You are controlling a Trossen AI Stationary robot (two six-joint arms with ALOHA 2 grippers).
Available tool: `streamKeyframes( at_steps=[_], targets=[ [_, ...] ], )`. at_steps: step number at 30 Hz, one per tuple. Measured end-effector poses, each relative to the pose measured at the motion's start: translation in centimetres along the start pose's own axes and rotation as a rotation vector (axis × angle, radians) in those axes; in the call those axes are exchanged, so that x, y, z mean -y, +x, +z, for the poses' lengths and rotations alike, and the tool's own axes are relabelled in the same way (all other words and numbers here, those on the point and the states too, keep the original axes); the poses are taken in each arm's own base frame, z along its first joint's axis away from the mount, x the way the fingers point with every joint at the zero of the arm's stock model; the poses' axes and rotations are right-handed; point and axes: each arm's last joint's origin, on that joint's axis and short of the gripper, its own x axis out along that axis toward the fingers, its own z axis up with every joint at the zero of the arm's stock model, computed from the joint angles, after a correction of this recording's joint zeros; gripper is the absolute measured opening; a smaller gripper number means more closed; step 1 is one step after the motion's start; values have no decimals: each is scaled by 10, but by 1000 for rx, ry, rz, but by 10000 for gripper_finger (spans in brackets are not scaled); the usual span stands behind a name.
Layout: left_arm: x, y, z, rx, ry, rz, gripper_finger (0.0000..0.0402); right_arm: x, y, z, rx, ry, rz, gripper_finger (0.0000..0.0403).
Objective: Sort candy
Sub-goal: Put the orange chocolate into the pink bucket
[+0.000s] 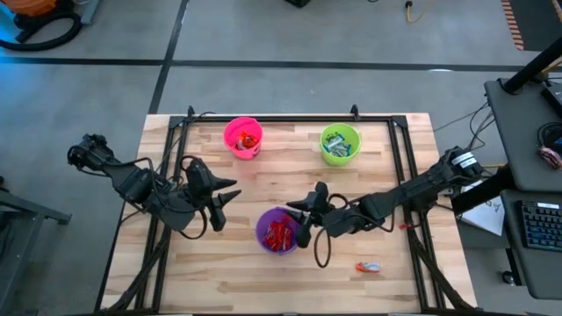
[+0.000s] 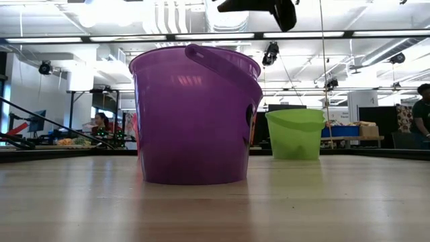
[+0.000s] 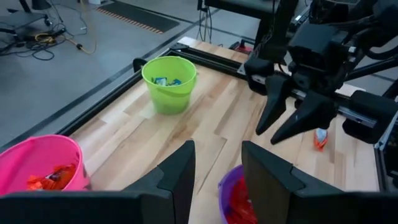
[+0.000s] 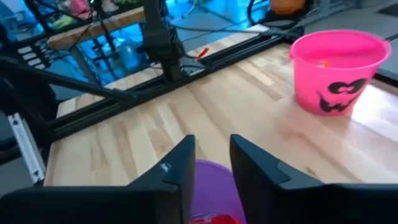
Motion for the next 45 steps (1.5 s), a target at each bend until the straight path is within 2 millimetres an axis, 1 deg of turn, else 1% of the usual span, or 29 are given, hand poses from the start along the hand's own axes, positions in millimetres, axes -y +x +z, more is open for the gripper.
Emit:
streamKeyframes(
  at_steps=[3, 7, 12, 15, 18, 21, 25, 28, 30, 32, 35, 39, 42, 45],
  targets=[
    [0, 0, 0, -1, 1, 1, 115, 2, 3, 0, -20, -1, 19, 113],
    [0, 1, -1, -2, 1, 2, 115, 2, 1, 2, -16, 2, 20, 135],
    [1, 1, -1, -4, 1, 1, 115, 4, -6, 9, -11, 48, 28, 148],
    [1, 1, -2, -11, 2, -6, 115, 9, -12, 11, -64, 110, 30, 152],
    [1, 1, -2, -18, 3, -13, 115, 16, -21, 10, -182, 199, 36, 153],
    [0, 2, -3, -25, 13, -6, 115, 23, -31, 4, -352, 292, 33, 153],
    [-1, 2, -5, -35, 26, 3, 115, 31, -40, -12, -624, 418, -13, 153],
    [-2, 2, -6, -43, 38, 11, 115, 32, -46, -26, -849, 440, -32, 153],
    [-3, 2, -6, -46, 43, 13, 115, 29, -53, -36, -972, 362, -6, 153],
    [-3, 2, -6, -46, 44, 13, 115, 25, -63, -45, -1047, 240, 37, 153],
    [-3, 2, -6, -49, 47, 15, 115, 17, -83, -59, -1115, 31, 96, 153],
    [-3, 2, -6, -49, 47, 15, 115, 11, -107, -84, -1187, -168, 152, 153],
    [-3, 2, -6, -49, 47, 15, 115, 9, -120, -104, -1208, -275, 208, 153],
    [-3, 2, -6, -49, 47, 15, 115, 10, -125, -123, -1215, -307, 237, 153]
  ],
)
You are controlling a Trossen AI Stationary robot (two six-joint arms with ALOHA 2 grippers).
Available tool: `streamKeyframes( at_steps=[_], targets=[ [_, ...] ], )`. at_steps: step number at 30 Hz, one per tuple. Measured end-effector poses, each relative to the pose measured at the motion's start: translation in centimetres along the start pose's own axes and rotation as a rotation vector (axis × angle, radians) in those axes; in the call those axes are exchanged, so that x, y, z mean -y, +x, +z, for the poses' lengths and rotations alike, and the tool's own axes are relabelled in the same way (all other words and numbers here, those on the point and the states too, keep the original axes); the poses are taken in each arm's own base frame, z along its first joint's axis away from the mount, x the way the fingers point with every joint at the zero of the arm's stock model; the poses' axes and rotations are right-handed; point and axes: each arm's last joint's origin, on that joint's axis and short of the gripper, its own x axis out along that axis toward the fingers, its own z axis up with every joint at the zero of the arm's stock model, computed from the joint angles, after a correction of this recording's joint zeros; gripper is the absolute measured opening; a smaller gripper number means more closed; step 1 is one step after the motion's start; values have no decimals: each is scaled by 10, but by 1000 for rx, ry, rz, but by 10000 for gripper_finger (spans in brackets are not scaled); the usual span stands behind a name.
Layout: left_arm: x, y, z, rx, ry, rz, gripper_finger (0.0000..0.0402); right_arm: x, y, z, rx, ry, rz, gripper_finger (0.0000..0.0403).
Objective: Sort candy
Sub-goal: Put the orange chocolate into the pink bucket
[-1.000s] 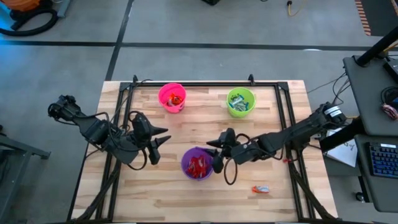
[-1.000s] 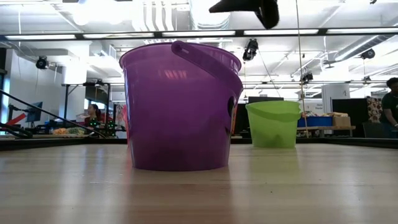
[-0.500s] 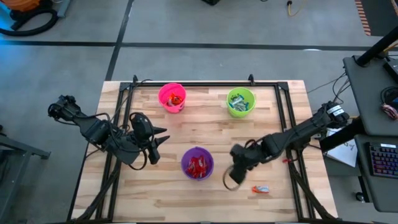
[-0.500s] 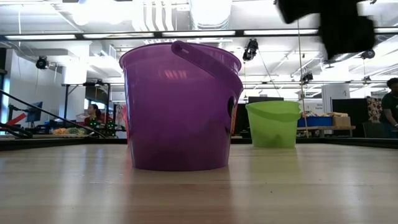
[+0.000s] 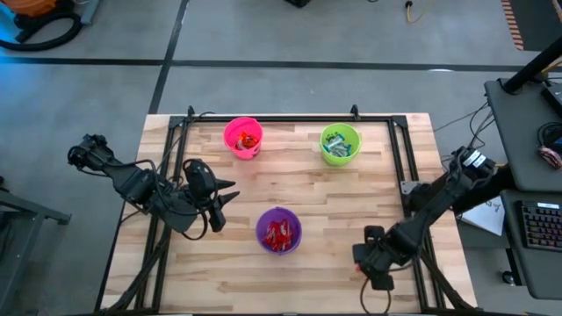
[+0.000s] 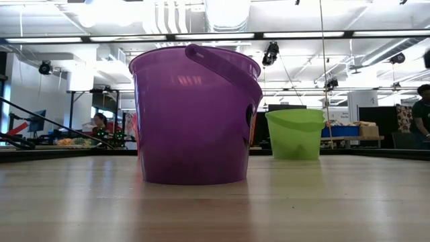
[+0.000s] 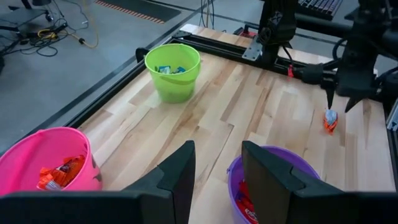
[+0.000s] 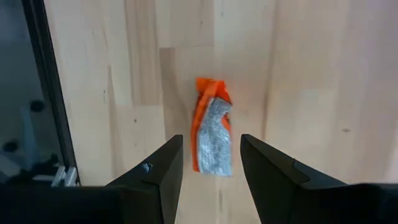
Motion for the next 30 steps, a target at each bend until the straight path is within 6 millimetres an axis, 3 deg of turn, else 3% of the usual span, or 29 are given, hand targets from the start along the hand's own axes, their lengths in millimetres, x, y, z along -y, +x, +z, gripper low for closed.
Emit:
streamKeyframes(
  at_steps=[16, 20, 27, 30],
  targets=[
    [0, 3, -5, -10, 14, 8, 115, 18, 45, -19, 27, 197, 53, 141],
    [0, 3, -5, -10, 15, 8, 115, 18, 46, -19, 33, 196, 56, 111],
    [0, 3, -5, -10, 17, 10, 115, 17, 46, -18, 42, 193, 67, 24],
    [0, 3, -5, -10, 18, 10, 115, 17, 46, -18, 46, 200, 71, 11]
  ],
)
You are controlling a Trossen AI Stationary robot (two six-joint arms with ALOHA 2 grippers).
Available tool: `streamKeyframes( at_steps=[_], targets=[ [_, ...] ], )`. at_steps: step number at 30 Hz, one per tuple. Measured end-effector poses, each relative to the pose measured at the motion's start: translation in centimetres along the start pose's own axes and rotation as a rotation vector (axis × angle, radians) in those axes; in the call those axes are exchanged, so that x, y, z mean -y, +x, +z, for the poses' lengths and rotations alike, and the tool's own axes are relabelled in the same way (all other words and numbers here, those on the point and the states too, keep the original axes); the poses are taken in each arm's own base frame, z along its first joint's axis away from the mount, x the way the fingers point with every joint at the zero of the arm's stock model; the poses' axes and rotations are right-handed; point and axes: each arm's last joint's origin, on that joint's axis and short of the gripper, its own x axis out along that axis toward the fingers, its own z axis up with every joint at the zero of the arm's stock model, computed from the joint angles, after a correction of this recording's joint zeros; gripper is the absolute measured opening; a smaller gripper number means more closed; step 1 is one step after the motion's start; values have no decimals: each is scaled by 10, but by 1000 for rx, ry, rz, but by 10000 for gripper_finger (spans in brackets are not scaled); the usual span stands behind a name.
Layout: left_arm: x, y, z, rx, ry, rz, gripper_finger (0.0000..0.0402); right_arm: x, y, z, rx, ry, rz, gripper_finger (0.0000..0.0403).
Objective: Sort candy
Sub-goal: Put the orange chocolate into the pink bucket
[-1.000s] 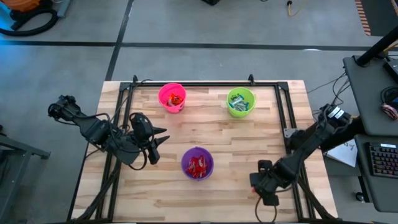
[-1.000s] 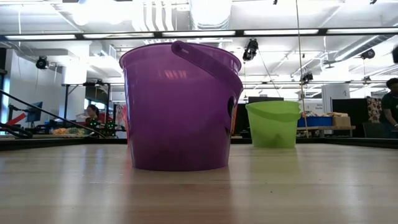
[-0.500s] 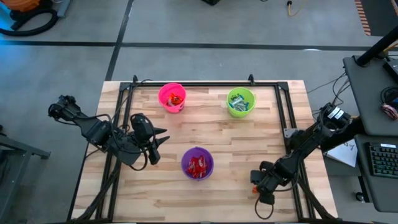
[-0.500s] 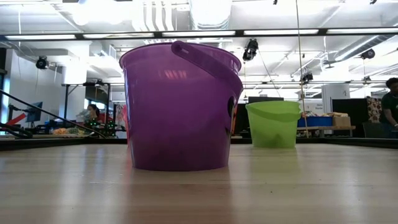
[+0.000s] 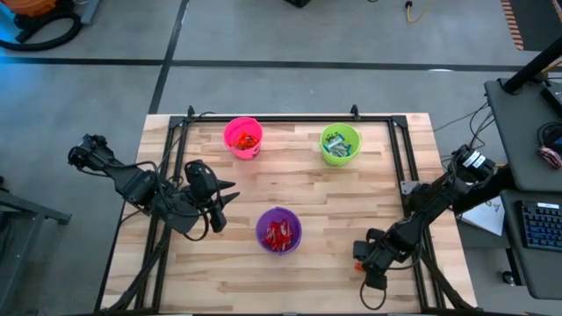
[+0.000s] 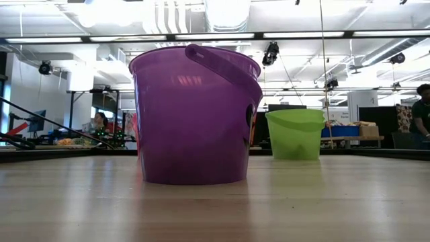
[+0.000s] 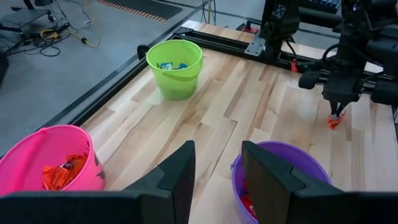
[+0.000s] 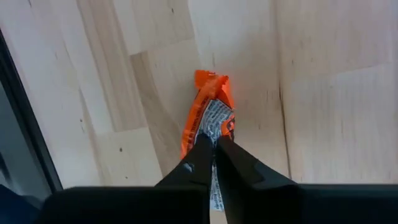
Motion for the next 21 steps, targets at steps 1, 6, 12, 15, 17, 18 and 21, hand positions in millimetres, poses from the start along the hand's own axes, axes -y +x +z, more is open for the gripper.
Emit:
streamKeyframes(
  at_steps=[1, 6, 12, 15, 17, 18, 21],
  targets=[
    [0, 0, 0, 0, 0, 0, 115, 0, 0, 0, 0, 2, 0, 10],
    [0, 0, 0, 0, 0, 0, 115, 0, -7, 1, 62, 44, -4, 9],
    [0, 0, 0, 0, 1, 1, 115, 6, -43, 10, 320, 164, 12, 9],
    [0, 0, 0, 0, -1, 3, 115, 16, -70, 21, 524, 231, 20, 9],
    [-1, 1, 0, 0, -1, 5, 115, 24, -90, 32, 672, 247, 0, 9],
    [-1, 1, 1, 0, -2, 6, 115, 28, -101, 39, 748, 246, -11, 8],
    [-2, 3, 1, 1, -6, 14, 115, 42, -129, 65, 960, 210, -41, 8]
  ],
)
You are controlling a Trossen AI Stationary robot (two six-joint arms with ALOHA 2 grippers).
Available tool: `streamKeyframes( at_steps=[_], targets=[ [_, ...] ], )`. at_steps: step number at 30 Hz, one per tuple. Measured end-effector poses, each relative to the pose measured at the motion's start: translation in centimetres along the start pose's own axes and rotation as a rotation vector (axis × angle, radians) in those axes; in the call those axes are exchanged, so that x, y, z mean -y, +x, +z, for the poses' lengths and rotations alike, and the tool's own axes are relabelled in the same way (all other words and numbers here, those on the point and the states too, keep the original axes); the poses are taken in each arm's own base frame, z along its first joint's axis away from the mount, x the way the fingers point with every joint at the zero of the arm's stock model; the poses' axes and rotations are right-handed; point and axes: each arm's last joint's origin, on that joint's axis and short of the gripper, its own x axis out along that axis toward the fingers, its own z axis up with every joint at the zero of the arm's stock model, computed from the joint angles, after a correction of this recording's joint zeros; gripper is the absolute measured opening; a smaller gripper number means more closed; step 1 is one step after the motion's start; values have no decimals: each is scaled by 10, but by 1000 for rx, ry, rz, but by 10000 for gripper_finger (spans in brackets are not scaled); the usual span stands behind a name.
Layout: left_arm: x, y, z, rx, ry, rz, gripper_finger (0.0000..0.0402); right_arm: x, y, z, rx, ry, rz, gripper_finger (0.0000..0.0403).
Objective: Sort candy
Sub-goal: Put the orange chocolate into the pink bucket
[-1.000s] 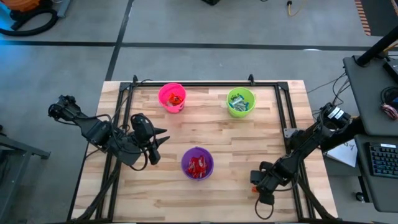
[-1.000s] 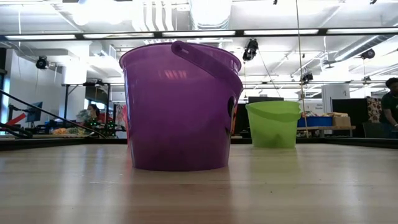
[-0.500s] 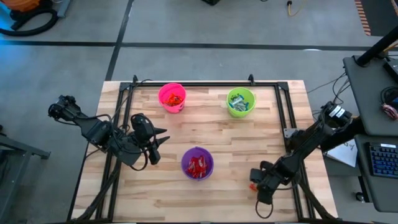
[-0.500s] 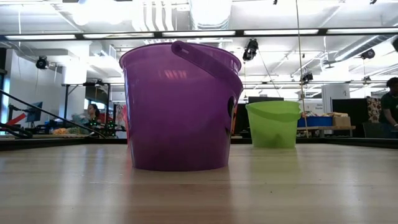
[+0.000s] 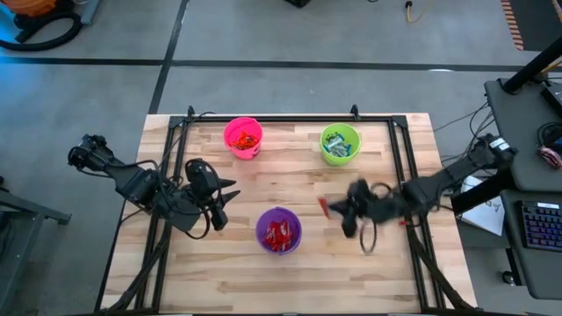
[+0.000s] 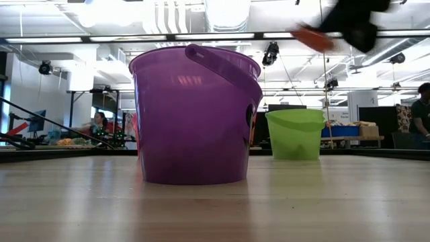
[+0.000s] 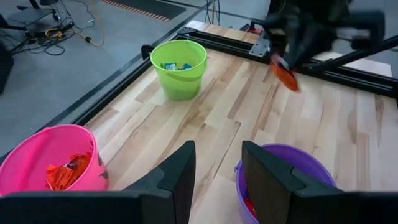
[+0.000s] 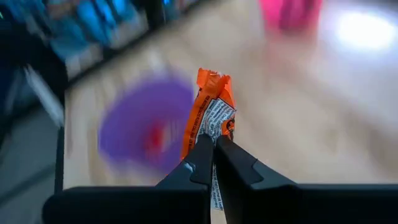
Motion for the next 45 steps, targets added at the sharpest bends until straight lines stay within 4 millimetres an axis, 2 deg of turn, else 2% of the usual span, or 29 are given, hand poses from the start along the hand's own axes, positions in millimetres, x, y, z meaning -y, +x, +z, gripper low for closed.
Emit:
streamKeyframes(
  at_steps=[6, 10, 14, 18, 27, 37, 45],
  targets=[
    [-3, 4, 2, 2, -13, 20, 115, 28, 26, 69, 324, -83, 14, 8],
    [-6, 6, 7, 13, -37, 33, 115, 54, 50, 101, 473, -98, 0, 8],
    [-12, 7, 16, 29, -56, 53, 115, 79, 76, 124, 628, -58, 19, 8],
    [-19, 7, 29, 53, -63, 74, 115, 97, 105, 141, 632, -70, -4, 8],
    [-40, 6, 53, 76, -37, 154, 115, 103, 163, 187, 615, -222, -74, 8],
    [-58, 7, 58, 70, -61, 226, 115, 119, 215, 208, 514, -307, -166, 8],
    [-70, 7, 59, 56, -66, 276, 115, 130, 244, 200, 442, -319, -195, 8]
  ],
)
